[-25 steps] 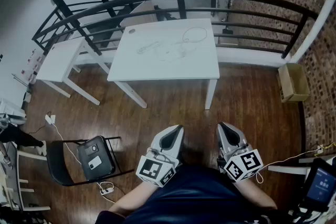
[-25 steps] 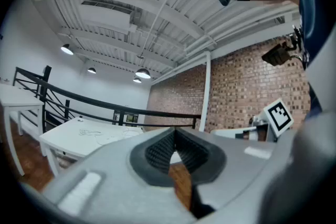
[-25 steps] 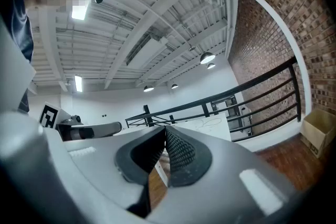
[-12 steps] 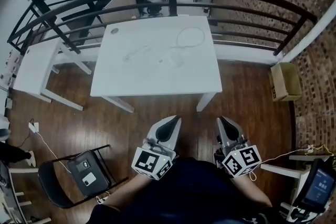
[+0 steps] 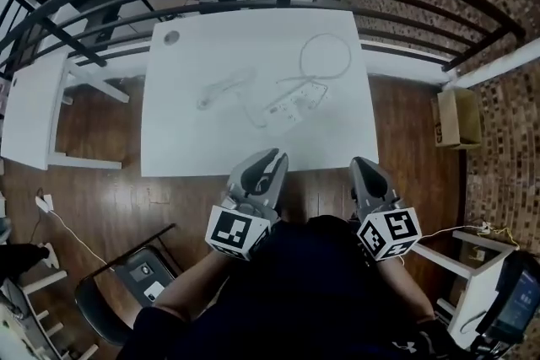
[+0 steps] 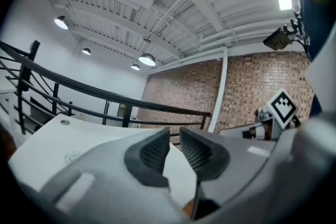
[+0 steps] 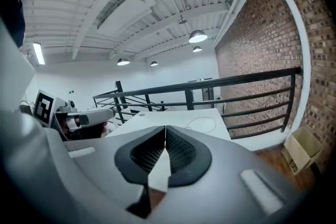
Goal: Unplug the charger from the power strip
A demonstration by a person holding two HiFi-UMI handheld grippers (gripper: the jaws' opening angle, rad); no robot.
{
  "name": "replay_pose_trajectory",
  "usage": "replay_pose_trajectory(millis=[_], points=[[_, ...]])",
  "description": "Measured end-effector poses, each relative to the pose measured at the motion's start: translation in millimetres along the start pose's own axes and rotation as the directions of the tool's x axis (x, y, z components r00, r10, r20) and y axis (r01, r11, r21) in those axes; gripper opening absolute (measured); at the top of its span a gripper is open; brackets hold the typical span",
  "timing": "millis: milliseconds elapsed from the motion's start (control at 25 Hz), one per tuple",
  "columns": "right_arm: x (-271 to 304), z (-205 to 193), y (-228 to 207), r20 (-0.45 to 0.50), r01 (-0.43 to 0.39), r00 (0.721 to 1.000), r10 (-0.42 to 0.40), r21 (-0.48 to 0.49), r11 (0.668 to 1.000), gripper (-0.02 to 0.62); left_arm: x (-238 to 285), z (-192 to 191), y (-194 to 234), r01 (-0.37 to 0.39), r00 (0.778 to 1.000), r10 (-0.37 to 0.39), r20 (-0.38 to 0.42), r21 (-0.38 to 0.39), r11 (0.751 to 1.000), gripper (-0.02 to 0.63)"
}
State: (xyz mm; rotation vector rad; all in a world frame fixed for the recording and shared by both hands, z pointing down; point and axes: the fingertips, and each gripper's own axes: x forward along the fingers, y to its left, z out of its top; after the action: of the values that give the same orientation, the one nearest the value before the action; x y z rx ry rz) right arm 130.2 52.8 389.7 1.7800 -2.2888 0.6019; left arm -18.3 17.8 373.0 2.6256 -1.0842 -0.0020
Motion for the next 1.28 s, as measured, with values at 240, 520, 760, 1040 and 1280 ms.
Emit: replay_pose_trajectory(millis=[240,520,760,1040,1280], points=[[41.2,-0.3,-40.1,-0.019,0.005,1.000,-0.008,-0.137,0.991,0.012,35.7,-11.5,27.6,-0.049,0.998,0.050,-0.034,0.030,0.998,0.081],[94.5,-24.9,-52.0,-0.131,-0.114,0.987,0.092,-0.172,0.978,0.012,68.6,-44.7,42.2,-0.115,0.985,0.120,-0.121,0.041,0.992,0.111],[115.0,-37.6,-57.0,-0.190,-0.174,0.971,0.143,-0.160,0.972,0.014,73.9,-60.8,47.3,-0.158,0.971,0.163,-0.172,0.044,0.986,0.135],[134.5,-57.4,-54.1,-0.262,-0.194,0.952,0.158,-0.118,0.974,0.047,73.8,-84.1,75.4,-0.216,0.947,0.225,-0.231,0.063,0.974,0.140],[150.4,-74.5,-45.7,-0.331,-0.225,0.926,0.181,-0.098,0.969,0.193,83.0,-108.9,89.4,-0.201,0.929,0.219,-0.299,0.089,0.976,0.153]])
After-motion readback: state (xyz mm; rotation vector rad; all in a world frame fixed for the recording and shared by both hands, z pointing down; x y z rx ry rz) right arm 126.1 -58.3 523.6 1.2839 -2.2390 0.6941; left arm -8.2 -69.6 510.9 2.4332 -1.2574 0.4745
